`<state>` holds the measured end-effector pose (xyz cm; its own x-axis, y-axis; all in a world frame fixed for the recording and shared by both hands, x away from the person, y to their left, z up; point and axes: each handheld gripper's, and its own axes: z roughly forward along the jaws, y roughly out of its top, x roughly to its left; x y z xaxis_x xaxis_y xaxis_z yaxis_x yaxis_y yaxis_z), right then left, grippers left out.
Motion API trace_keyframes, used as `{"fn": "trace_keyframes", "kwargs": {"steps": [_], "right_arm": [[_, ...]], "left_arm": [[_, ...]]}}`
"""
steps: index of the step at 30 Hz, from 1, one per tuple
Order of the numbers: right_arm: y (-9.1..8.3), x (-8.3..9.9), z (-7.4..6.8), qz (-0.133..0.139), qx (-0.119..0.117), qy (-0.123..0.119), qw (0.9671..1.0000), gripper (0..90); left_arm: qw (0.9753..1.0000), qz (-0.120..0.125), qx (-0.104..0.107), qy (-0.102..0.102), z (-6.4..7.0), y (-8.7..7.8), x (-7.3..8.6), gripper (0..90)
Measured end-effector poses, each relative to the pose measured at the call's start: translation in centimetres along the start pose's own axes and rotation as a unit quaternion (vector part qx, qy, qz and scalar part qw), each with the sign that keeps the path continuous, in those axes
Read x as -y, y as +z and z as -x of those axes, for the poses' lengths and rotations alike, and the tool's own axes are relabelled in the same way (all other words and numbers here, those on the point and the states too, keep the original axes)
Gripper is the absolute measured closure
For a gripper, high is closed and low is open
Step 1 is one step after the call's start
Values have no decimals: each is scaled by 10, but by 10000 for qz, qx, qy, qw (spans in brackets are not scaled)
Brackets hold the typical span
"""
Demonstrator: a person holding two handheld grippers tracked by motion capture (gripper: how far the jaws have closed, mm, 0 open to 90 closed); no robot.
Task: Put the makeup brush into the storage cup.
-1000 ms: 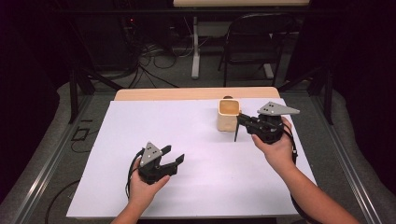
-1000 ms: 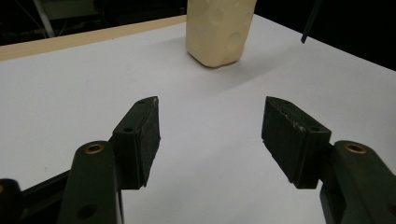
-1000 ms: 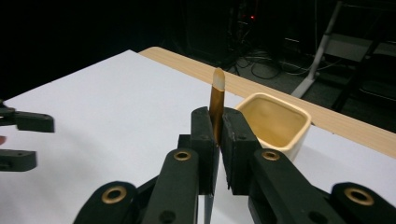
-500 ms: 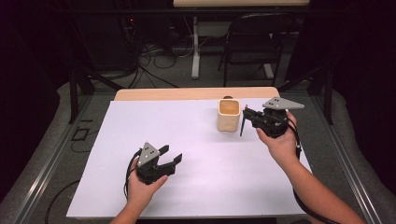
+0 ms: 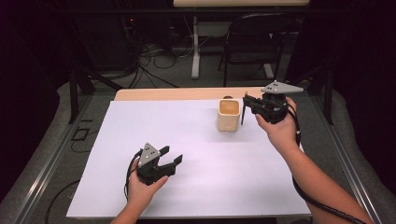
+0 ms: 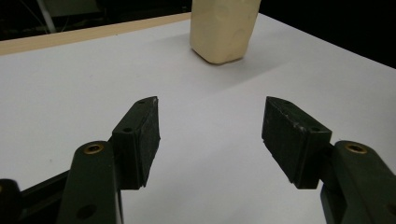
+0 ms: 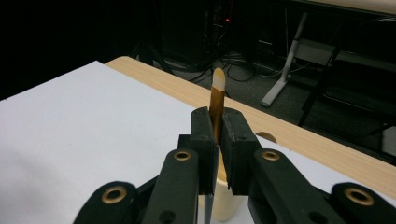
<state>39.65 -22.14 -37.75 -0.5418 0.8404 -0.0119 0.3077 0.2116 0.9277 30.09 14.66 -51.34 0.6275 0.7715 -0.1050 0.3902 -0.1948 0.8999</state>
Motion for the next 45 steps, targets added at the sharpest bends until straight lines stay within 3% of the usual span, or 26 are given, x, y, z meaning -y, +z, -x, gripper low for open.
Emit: {"fn": "trace_keyframes", "kwargs": {"steps": [9, 17, 34, 45], "right_arm": [[13, -16, 10, 0, 189, 164, 9997, 838], [30, -20, 16, 23, 356, 314, 9989, 839], [50, -19, 12, 30, 562, 317, 9979, 838], [63, -8, 8, -60, 613, 267, 9977, 838]], "left_arm": [[10000, -16, 16, -2, 0, 1, 1, 370], [10000, -32, 14, -10, -1, 1, 2, 370], [10000, -22, 31, -27, -3, 1, 2, 370], [10000, -27, 30, -37, -3, 1, 3, 370]]}}
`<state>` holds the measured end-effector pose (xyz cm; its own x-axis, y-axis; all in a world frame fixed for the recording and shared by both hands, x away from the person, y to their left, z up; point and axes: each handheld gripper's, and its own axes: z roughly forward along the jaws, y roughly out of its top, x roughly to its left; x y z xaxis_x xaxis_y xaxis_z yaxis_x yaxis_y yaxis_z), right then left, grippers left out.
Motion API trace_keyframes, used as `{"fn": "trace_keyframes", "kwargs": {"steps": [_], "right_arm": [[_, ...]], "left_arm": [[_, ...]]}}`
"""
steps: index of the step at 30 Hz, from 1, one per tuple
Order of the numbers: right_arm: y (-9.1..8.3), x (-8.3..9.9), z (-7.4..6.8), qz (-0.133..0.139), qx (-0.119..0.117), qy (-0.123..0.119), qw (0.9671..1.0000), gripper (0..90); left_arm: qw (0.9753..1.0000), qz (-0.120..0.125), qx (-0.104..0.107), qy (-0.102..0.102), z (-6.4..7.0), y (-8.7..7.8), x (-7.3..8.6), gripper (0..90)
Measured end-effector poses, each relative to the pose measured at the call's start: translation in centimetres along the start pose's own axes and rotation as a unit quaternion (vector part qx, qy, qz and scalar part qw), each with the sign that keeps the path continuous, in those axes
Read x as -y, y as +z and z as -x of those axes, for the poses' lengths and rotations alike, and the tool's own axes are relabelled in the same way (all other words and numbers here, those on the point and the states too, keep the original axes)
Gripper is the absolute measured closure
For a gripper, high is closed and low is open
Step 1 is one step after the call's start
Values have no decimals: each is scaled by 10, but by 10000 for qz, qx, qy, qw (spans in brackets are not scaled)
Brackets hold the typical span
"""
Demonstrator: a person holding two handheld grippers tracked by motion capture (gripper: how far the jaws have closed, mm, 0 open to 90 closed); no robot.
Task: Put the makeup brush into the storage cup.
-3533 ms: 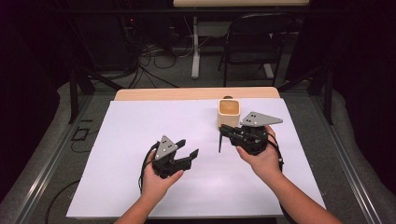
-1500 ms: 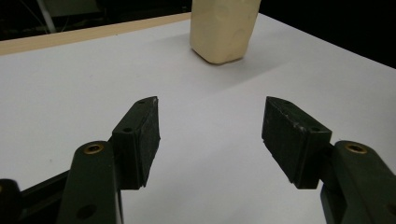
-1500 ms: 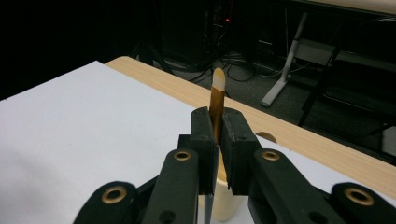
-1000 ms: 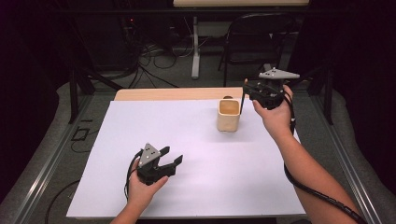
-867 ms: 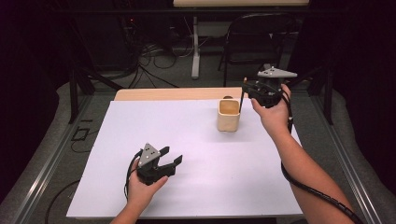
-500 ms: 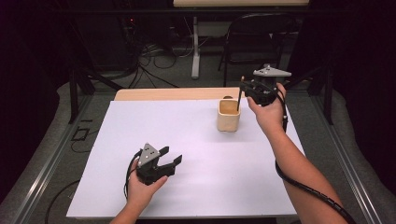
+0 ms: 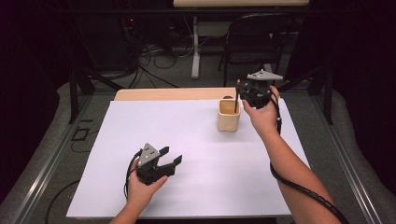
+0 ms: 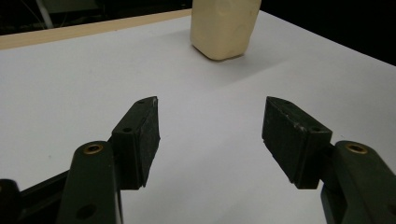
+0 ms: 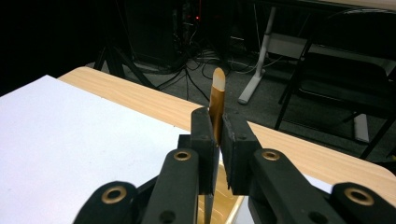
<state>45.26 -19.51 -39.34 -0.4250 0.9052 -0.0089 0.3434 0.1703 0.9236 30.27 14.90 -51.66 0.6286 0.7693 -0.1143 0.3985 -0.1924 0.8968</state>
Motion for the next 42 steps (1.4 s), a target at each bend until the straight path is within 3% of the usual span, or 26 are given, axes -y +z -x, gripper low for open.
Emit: {"fn": "trace_keyframes", "kwargs": {"steps": [26, 42], "right_arm": [[23, 42, -4, -276, -24, 101, 9996, 838], [28, 52, -5, -366, -18, 72, 9993, 838]], "left_arm": [[10000, -14, 10, -1, 0, 1, 1, 370], [10000, -27, 10, -6, 0, 1, 1, 370]]}}
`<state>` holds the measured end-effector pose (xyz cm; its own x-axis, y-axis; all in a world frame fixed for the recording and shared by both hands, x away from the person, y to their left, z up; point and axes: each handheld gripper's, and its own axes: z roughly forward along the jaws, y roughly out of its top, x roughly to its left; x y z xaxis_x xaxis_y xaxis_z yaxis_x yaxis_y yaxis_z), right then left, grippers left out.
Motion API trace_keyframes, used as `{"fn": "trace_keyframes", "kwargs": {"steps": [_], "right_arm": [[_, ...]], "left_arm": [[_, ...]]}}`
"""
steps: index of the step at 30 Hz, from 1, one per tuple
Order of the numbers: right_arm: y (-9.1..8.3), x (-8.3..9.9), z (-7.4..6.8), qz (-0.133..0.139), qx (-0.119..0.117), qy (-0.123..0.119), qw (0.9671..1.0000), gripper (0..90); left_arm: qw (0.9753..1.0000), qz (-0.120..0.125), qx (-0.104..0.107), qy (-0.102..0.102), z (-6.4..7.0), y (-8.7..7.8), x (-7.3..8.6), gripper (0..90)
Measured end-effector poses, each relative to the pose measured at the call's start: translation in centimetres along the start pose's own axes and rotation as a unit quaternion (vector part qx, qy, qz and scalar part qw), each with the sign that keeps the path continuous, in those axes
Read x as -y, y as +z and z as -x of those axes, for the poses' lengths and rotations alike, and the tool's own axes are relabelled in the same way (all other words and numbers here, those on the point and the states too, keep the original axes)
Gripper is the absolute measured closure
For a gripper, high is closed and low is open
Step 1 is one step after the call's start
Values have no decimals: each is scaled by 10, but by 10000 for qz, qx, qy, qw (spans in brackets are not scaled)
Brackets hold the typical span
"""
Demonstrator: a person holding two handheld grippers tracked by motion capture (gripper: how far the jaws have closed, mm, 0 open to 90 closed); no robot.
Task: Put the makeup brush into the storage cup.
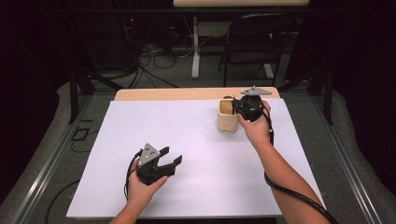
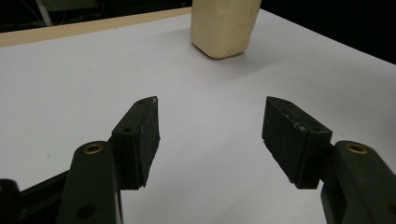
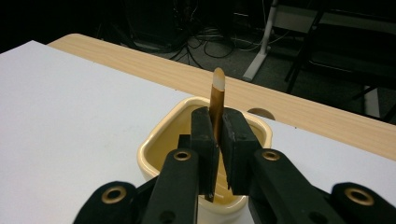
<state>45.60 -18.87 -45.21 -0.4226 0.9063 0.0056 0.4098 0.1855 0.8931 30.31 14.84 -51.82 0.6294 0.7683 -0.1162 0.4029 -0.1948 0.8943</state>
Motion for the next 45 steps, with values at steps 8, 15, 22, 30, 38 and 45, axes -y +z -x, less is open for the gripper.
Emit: {"fn": "trace_keyframes", "kwargs": {"steps": [8, 15, 22, 30, 38, 45], "right_arm": [[1, 2, 0, -25, 8, 8, 10000, 838], [2, 3, 0, -68, 1, -30, 10000, 838], [3, 4, -2, -94, -30, -49, 9999, 837], [5, 5, -2, -121, -23, -84, 9999, 838], [5, 6, -1, -159, -29, -61, 9999, 837], [5, 7, 0, -192, -45, -44, 9998, 837]], "left_arm": [[10000, -11, 1, 2, 0, 0, 0, 370], [10000, -4, 1, -2, 0, 0, 0, 370], [10000, -13, 1, 7, 0, 0, 0, 370], [10000, -8, 7, 1, 0, 0, 1, 370], [10000, -14, 16, 5, 0, 1, 0, 370], [10000, -22, 25, -1, 0, 2, 0, 370]]}}
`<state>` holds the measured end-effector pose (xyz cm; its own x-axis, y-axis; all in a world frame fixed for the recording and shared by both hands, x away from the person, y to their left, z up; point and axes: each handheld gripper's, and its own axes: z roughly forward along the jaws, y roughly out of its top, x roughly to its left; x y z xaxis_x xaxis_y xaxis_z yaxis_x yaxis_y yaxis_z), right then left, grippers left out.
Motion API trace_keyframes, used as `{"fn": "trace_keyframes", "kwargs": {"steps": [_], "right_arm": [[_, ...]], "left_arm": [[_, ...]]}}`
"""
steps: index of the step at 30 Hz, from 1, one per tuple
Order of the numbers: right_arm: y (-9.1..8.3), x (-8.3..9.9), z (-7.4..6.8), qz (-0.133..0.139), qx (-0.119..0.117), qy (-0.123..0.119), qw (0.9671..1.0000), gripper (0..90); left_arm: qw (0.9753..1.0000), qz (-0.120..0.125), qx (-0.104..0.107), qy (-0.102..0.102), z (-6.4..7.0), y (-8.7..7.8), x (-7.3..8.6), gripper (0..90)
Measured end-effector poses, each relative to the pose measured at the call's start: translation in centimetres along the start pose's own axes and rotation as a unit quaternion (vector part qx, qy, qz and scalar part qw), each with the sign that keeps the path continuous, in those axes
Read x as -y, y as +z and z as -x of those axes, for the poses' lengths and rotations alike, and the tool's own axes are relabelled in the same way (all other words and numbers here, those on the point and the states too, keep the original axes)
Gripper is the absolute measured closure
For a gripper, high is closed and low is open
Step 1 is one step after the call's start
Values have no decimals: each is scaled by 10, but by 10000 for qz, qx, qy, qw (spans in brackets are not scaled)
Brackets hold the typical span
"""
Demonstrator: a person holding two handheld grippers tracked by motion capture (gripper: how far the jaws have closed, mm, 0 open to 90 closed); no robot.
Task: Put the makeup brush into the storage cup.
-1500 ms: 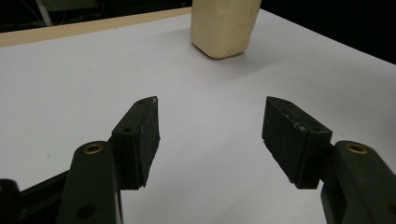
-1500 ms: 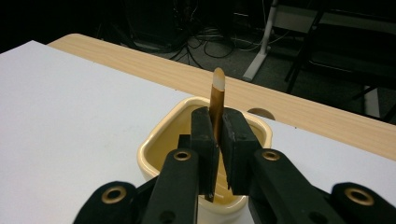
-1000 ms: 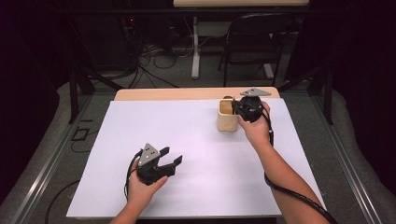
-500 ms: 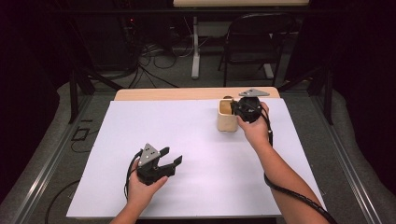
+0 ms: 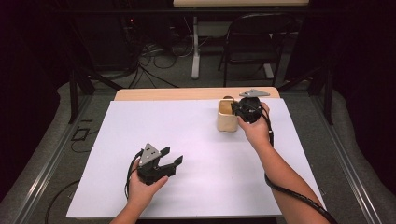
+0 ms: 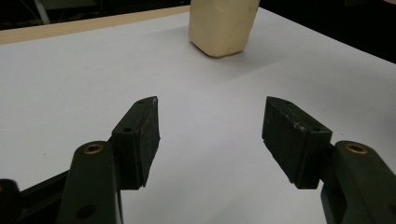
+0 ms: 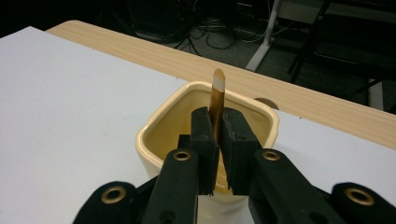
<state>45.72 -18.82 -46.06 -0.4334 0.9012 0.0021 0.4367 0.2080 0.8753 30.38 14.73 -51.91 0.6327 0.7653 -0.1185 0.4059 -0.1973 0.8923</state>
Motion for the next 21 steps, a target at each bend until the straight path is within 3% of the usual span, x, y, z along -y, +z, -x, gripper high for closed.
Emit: {"fn": "trace_keyframes", "kwargs": {"steps": [11, 18, 21], "right_arm": [[3, 2, -1, -86, -48, -25, 9999, 826], [3, 2, -1, -24, -120, 40, 9999, 704], [2, 2, -1, 56, -123, 52, 9999, 585]], "left_arm": [[10000, -2, -30, -28, -1, -2, 1, 370], [10000, 1, -27, -24, -1, -2, 1, 370], [10000, -2, -30, -19, -1, -2, 1, 370]]}}
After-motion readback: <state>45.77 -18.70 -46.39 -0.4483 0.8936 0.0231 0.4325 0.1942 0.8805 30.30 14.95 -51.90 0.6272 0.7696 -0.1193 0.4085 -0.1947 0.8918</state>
